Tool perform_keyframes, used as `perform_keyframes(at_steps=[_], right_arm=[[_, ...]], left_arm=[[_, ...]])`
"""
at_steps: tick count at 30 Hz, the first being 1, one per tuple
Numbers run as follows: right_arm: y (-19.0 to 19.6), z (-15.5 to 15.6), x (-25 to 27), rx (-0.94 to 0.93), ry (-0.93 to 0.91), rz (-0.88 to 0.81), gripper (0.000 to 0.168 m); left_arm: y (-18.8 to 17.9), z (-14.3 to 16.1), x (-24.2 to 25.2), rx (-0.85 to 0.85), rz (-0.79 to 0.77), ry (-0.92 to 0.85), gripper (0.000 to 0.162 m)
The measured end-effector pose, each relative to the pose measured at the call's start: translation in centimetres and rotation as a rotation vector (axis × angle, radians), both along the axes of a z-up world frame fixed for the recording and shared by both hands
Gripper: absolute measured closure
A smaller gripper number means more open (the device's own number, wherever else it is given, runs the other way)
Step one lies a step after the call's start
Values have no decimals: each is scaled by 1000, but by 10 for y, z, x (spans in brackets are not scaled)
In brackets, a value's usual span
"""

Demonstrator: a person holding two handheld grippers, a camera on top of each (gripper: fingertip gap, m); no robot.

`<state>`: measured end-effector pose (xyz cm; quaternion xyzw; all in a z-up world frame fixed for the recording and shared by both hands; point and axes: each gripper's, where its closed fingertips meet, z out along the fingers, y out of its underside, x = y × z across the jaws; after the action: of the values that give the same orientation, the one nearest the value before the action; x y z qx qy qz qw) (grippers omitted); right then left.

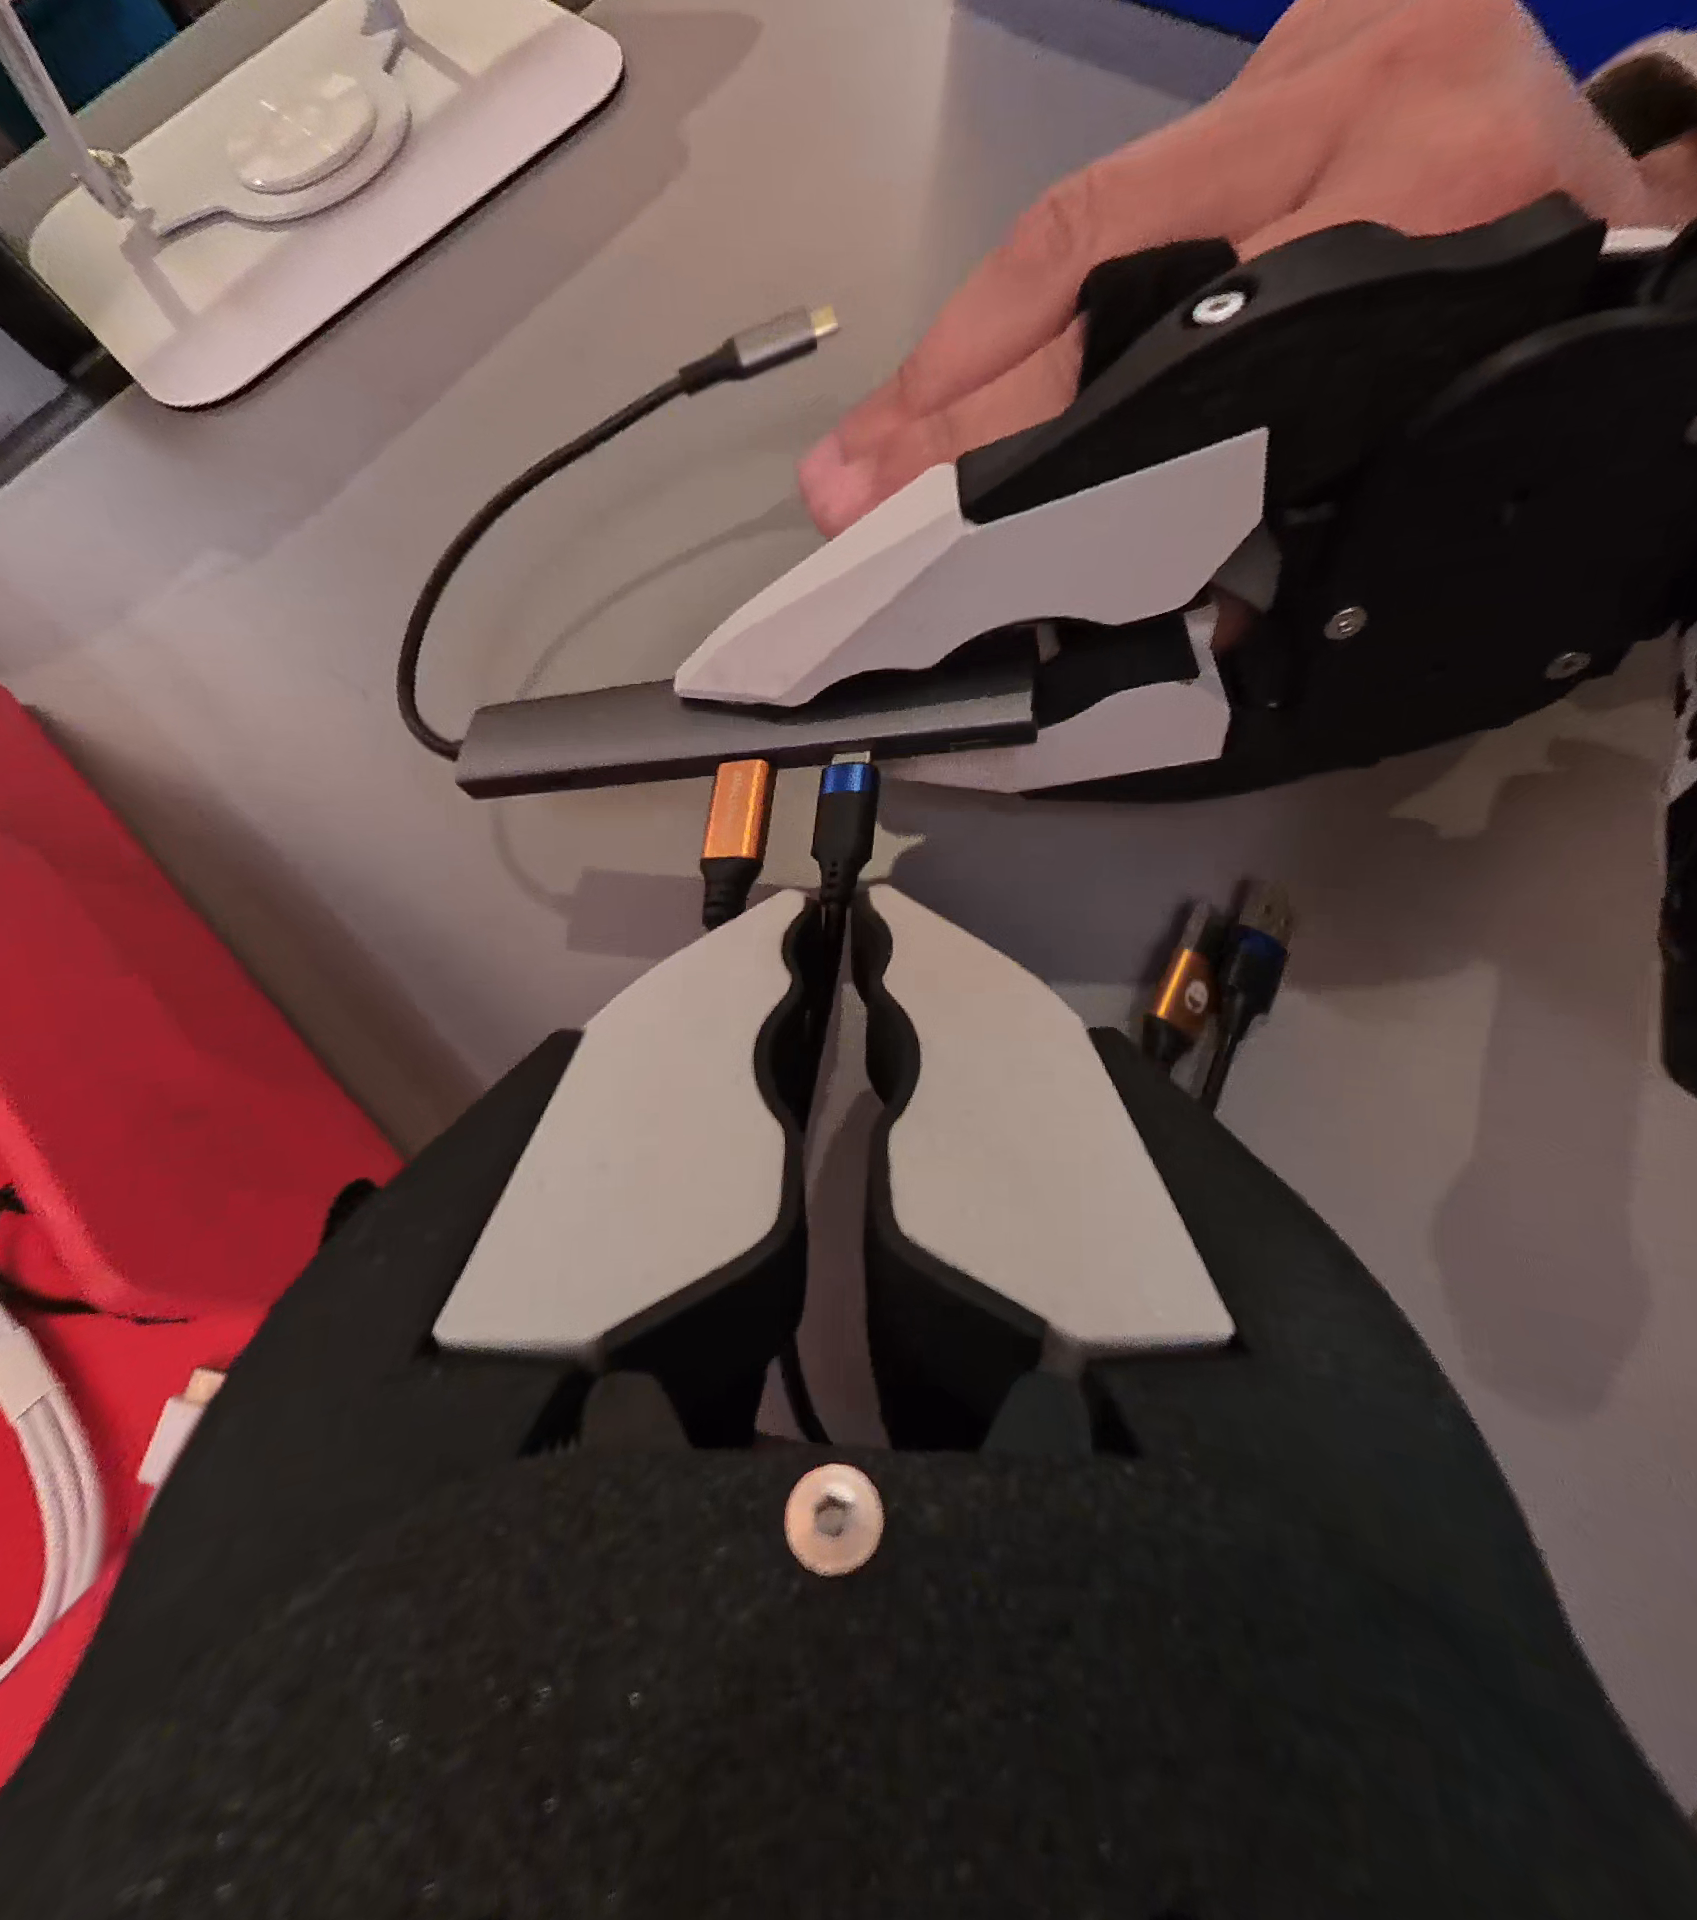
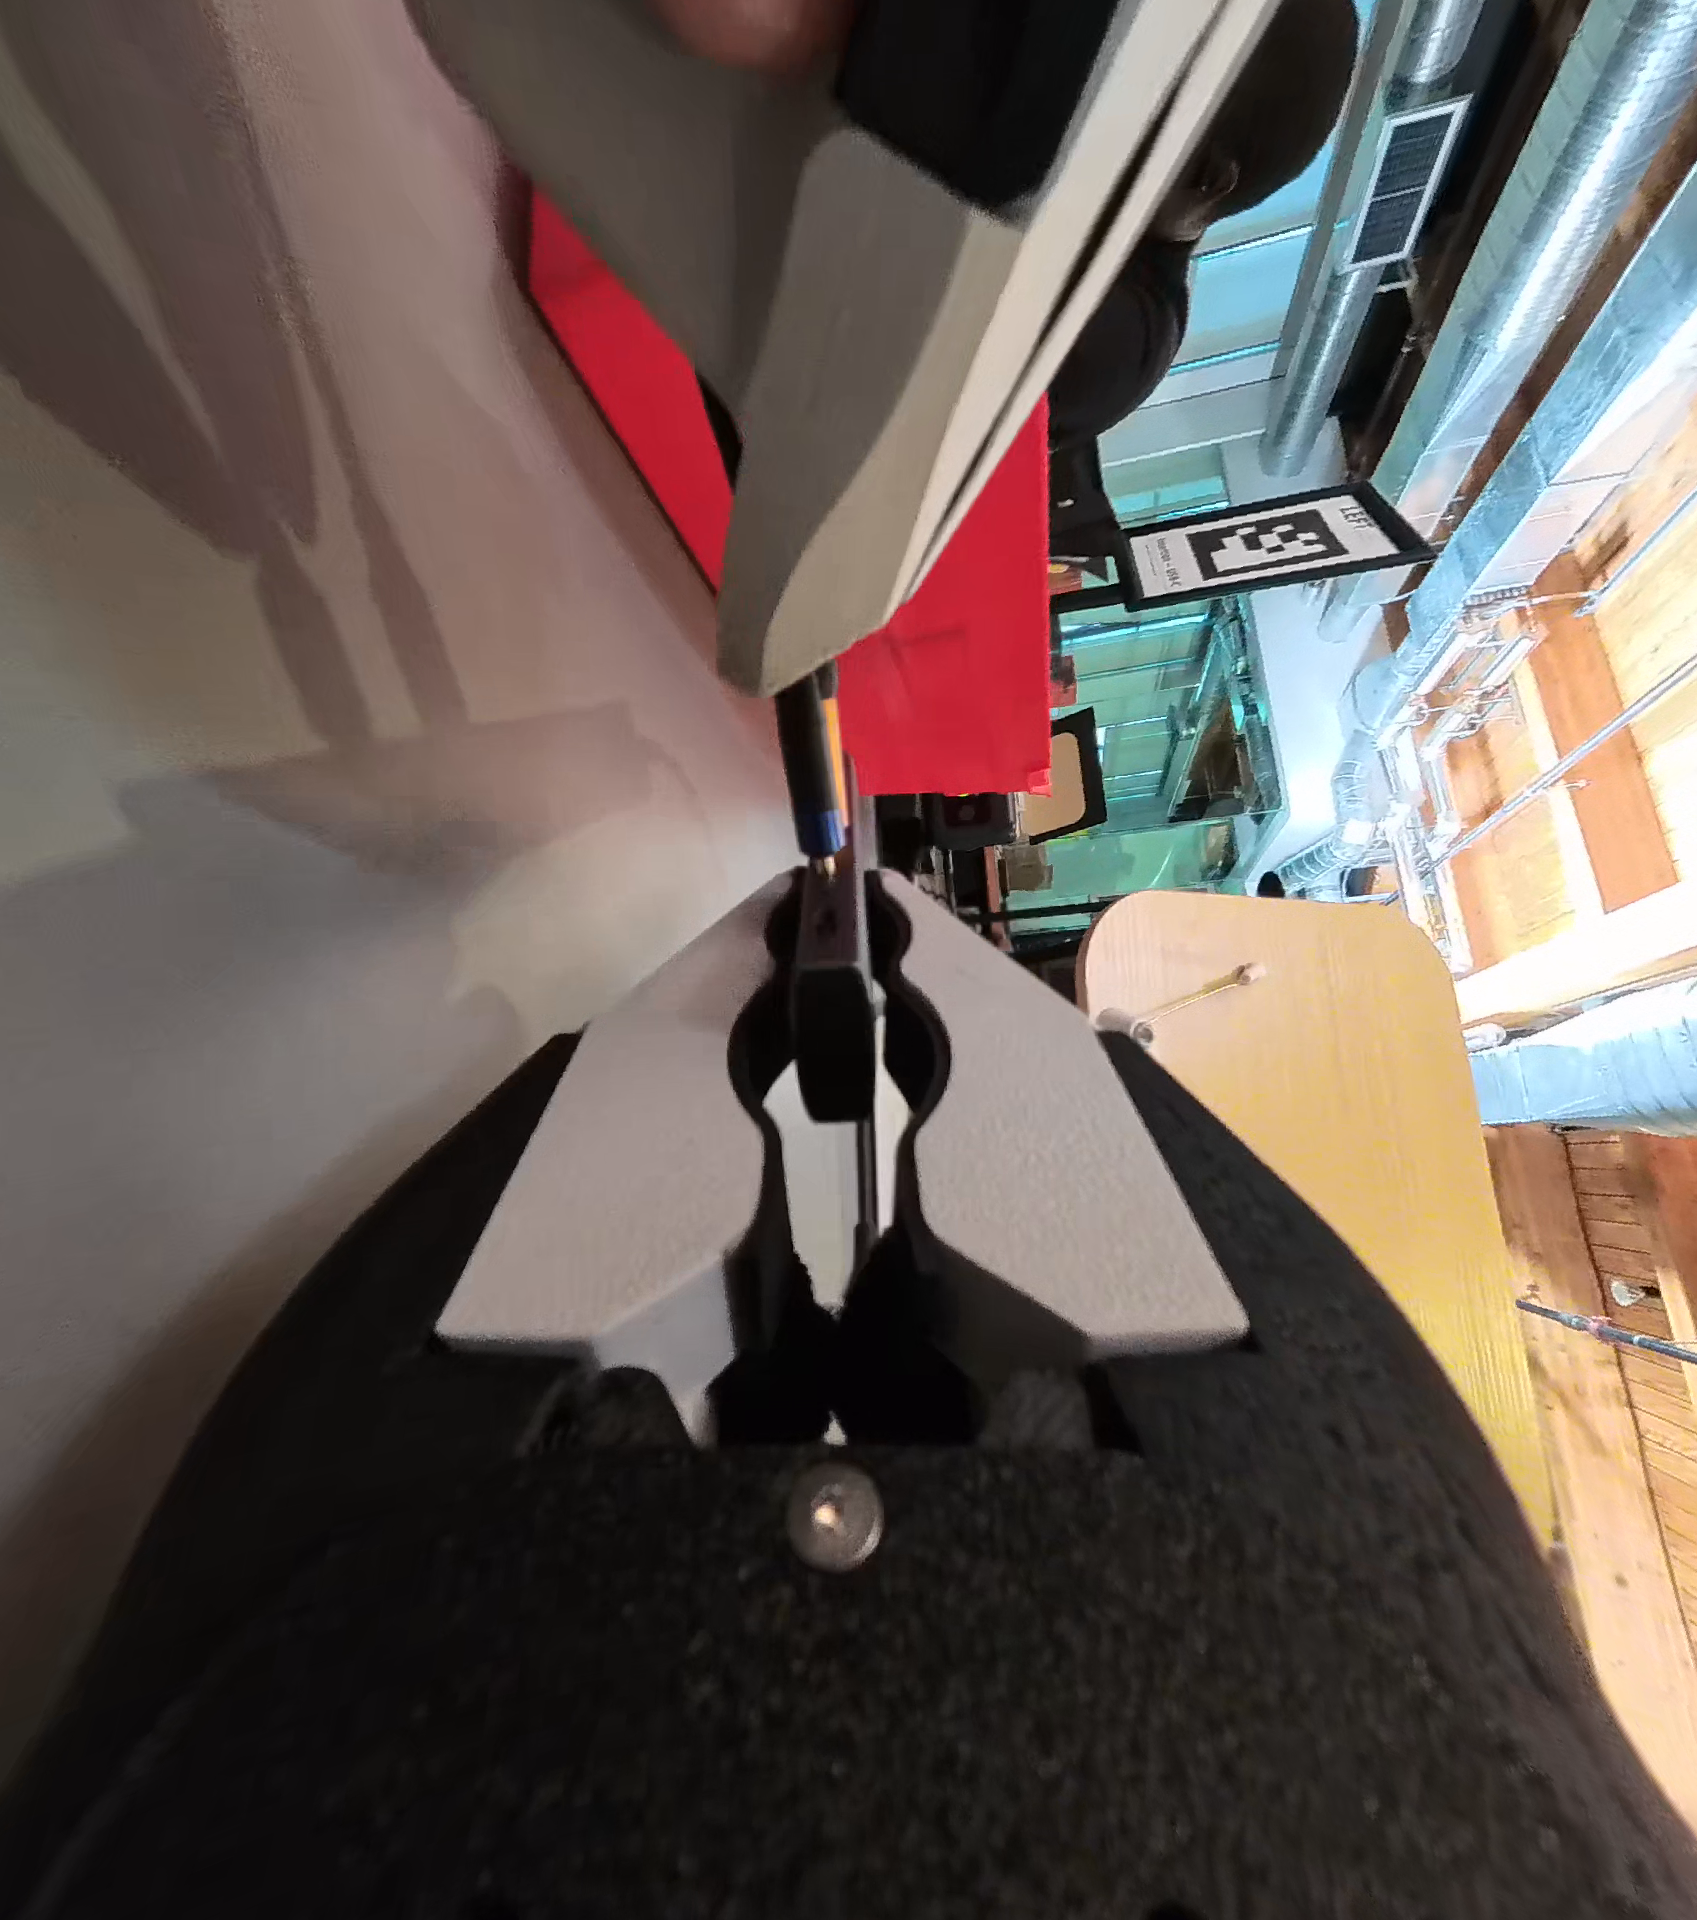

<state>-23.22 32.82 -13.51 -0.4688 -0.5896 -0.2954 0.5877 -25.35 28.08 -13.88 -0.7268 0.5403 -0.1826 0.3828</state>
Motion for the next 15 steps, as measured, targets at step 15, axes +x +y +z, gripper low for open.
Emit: perform_keyframes(at_steps=[15], right_arm=[[-5,4,-4,62,-5,42,160]], left_arm=[[10,1,-2,-70,30,-20,158]])
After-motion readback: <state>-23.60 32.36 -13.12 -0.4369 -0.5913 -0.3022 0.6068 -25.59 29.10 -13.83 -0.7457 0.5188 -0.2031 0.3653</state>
